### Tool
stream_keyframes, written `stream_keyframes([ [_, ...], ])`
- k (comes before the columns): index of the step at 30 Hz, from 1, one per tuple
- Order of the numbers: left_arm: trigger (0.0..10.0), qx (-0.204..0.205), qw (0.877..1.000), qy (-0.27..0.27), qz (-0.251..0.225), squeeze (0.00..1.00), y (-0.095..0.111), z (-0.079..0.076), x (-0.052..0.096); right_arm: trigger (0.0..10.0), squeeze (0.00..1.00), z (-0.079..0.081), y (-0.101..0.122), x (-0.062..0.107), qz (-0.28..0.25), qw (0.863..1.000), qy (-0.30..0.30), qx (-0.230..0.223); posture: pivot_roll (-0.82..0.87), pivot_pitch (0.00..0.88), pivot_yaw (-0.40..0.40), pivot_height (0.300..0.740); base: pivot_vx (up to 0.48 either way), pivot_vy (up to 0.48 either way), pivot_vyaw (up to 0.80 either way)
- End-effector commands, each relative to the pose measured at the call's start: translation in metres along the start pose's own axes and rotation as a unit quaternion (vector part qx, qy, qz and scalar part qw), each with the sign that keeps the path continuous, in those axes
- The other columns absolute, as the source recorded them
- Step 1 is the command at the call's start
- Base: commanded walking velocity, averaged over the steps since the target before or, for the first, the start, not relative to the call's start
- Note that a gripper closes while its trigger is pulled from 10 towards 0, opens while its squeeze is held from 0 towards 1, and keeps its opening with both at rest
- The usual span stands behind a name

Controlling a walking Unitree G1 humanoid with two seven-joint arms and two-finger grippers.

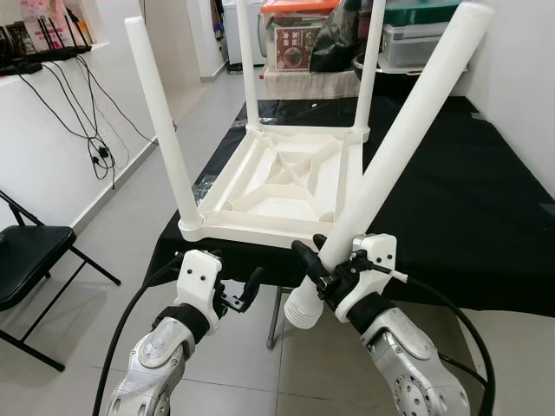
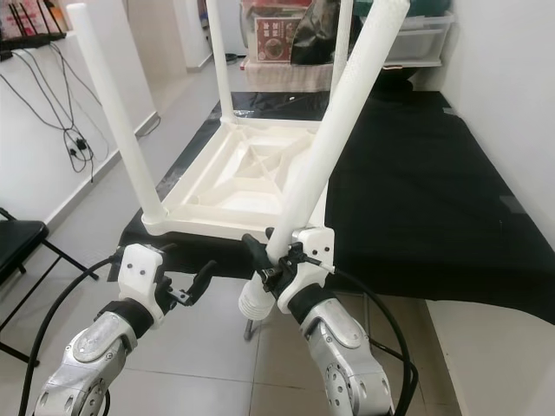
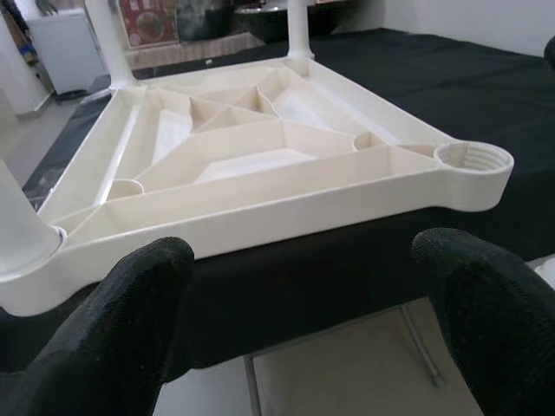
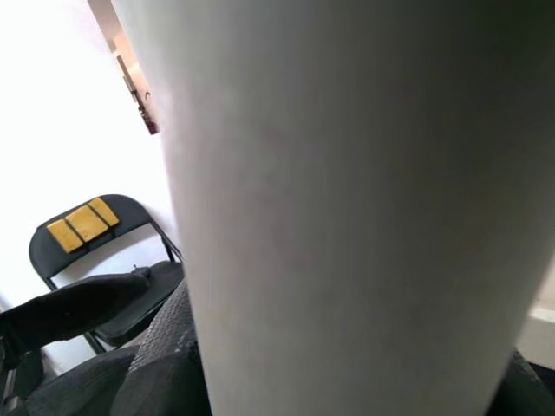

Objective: Building children table

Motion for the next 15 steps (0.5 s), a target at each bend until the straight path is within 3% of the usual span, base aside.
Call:
stream_keyframes([
  [1, 10.0, 0.001, 1.0, 0.01, 0.0, 0.0, -0.0013, 0.0039, 0.0001, 10.0, 0.0, -0.0019, 0.0013, -0.0012, -0.009, 1.0, -0.005, -0.005, -0.09, 0.019, 0.052, 0.74, 0.0, 0.0, 0.0],
  [15, 10.0, -0.007, 1.0, 0.013, -0.013, 0.0, 0.0011, 0.0046, -0.0026, 10.0, 0.0, -0.0063, 0.0022, -0.0013, -0.016, 1.0, -0.017, -0.012, -0.1, 0.058, 0.066, 0.74, 0.0, 0.0, 0.0],
])
Point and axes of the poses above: a point about 5 cm out from each wrist's last joint towards the gripper, its own x axis pointing back from the gripper into the wrist, its own y axis along the axis of the wrist's last joint, z = x × y, the point moved 2 cm from there along -x, pointing out of the wrist towards the gripper, and after that the axes turned 3 degrees about -x, right-handed, at the moved point
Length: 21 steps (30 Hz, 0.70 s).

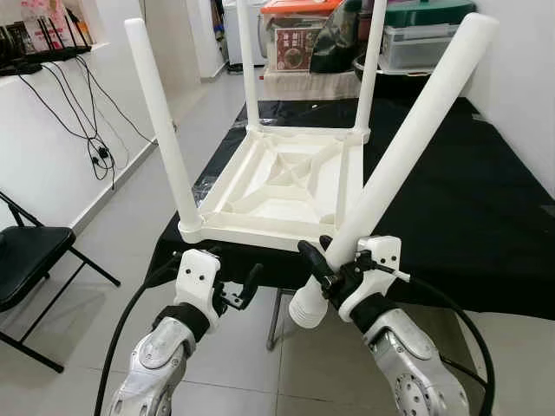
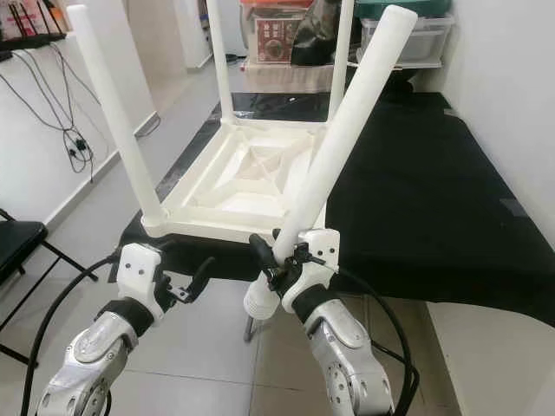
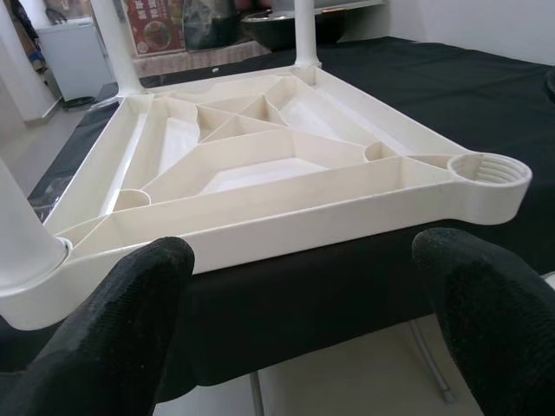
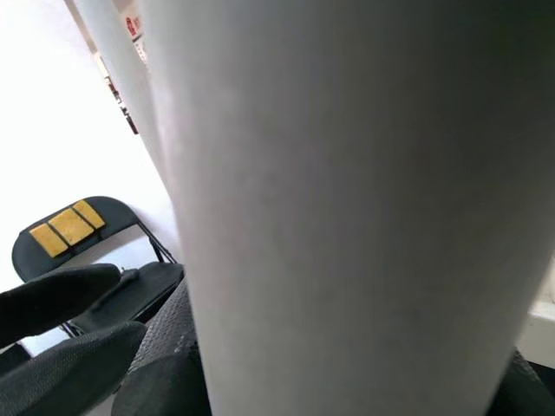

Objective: Building children table

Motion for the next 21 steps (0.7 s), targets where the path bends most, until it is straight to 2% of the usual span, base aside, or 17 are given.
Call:
stream_keyframes([
  [1, 10.0, -0.007, 1.0, 0.006, 0.0, 0.0, 0.0, 0.0032, -0.0008, 10.0, 0.0, 0.0022, 0.0067, -0.0018, -0.019, 1.0, 0.001, -0.009, -0.1, 0.058, 0.066, 0.74, 0.0, 0.0, 0.0],
  [13, 10.0, -0.009, 1.0, 0.018, 0.003, 0.0, -0.003, 0.007, -0.0041, 10.0, 0.0, 0.0022, 0.0028, -0.009, -0.006, 1.0, 0.013, 0.007, -0.1, 0.032, 0.042, 0.74, 0.0, 0.0, 0.0],
  [21, 10.0, -0.01, 1.0, 0.01, 0.002, 0.0, -0.0035, 0.0026, -0.0057, 10.0, 0.0, 0.0014, 0.0021, -0.0079, -0.005, 1.0, 0.012, 0.005, -0.11, 0.024, 0.047, 0.74, 0.0, 0.0, 0.0],
])
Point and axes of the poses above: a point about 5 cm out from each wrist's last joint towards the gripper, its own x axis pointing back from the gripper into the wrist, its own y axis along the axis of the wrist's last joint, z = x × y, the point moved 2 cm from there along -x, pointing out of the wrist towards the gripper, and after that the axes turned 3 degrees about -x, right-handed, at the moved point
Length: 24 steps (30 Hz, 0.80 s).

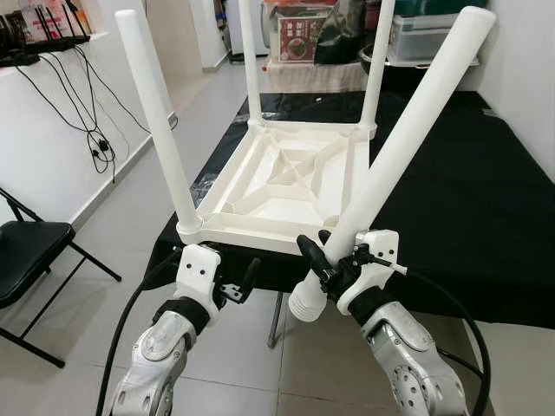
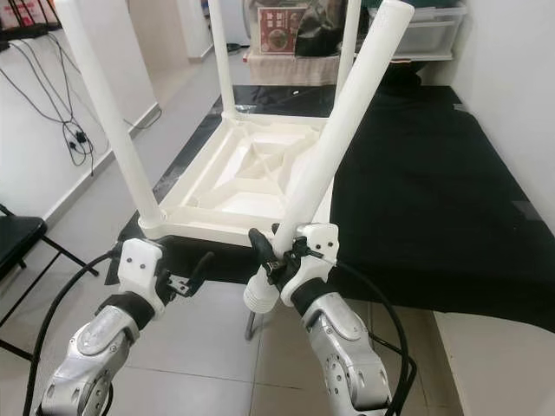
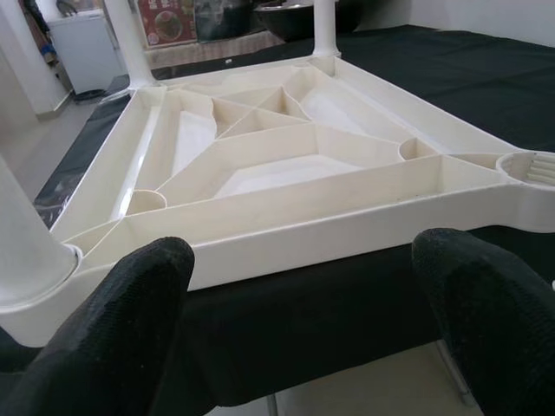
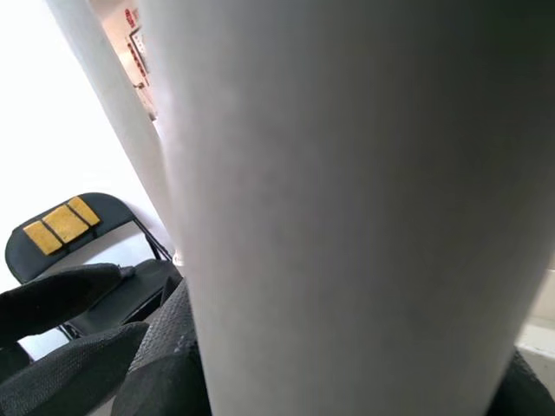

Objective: Building children table

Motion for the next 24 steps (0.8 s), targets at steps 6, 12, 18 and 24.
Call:
stream_keyframes([
  [6, 10.0, -0.001, 1.0, 0.0, 0.003, 0.0, -0.003, -0.0012, 0.0006, 10.0, 0.0, 0.001, -0.0018, -0.0007, 0.0, 1.0, 0.007, -0.001, -0.11, 0.023, 0.044, 0.74, 0.0, 0.0, 0.0],
  [12, 10.0, -0.002, 1.0, -0.001, 0.003, 0.0, -0.0029, -0.0008, 0.0002, 10.0, 0.0, 0.0014, -0.0017, -0.0018, 0.0, 1.0, 0.009, -0.001, -0.11, 0.029, 0.044, 0.74, 0.0, 0.0, 0.0],
  [18, 10.0, -0.001, 1.0, -0.002, 0.002, 0.0, -0.0026, -0.0008, -0.0003, 10.0, 0.0, 0.0015, -0.0014, -0.0019, 0.0, 1.0, 0.009, -0.001, -0.11, 0.03, 0.043, 0.74, 0.0, 0.0, 0.0],
  [24, 10.0, -0.001, 1.0, -0.004, 0.002, 0.0, -0.0023, -0.0008, -0.0007, 10.0, 0.0, 0.0016, -0.0013, -0.002, 0.0, 1.0, 0.009, -0.001, -0.11, 0.033, 0.046, 0.74, 0.0, 0.0, 0.0],
])
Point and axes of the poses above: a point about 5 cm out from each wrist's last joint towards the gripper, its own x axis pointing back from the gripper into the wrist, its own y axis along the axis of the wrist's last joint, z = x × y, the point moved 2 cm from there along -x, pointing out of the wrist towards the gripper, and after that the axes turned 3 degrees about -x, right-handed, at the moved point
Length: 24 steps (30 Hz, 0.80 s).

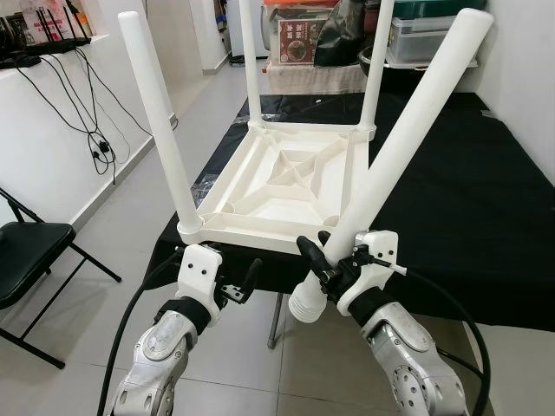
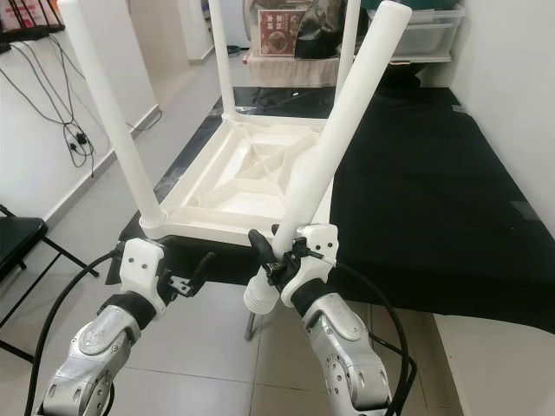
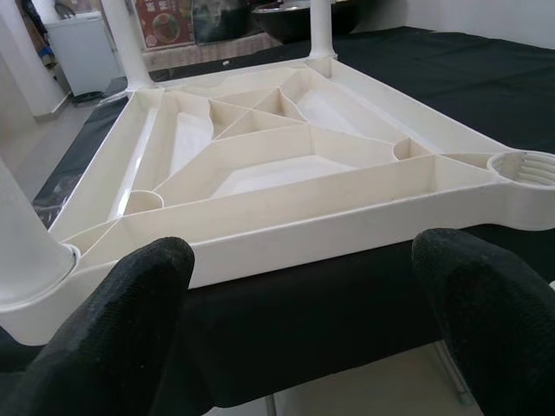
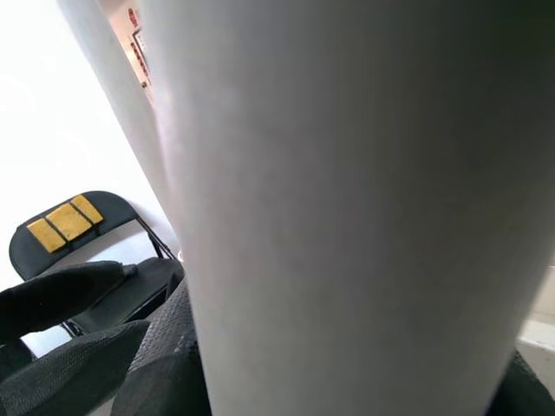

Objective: Building children table

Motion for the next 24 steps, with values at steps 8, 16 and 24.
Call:
stream_keyframes([
  [8, 10.0, 0.0, 1.0, -0.002, 0.003, 0.0, -0.0023, -0.0002, 0.0001, 10.0, 0.0, 0.0024, -0.0001, -0.002, -0.003, 1.0, 0.007, -0.003, -0.11, 0.031, 0.046, 0.74, 0.0, 0.0, 0.0],
  [16, 10.0, 0.001, 1.0, -0.002, 0.004, 0.0, -0.0036, -0.0008, 0.0004, 10.0, 0.0, 0.0019, -0.0014, -0.0014, -0.002, 1.0, 0.007, -0.002, -0.11, 0.025, 0.041, 0.74, 0.0, 0.0, 0.0],
  [24, 10.0, 0.002, 1.0, -0.004, 0.006, 0.0, -0.0042, -0.0009, 0.0014, 10.0, 0.0, 0.0029, -0.0029, -0.0012, 0.001, 1.0, 0.008, -0.002, -0.11, 0.023, 0.045, 0.74, 0.0, 0.0, 0.0],
])
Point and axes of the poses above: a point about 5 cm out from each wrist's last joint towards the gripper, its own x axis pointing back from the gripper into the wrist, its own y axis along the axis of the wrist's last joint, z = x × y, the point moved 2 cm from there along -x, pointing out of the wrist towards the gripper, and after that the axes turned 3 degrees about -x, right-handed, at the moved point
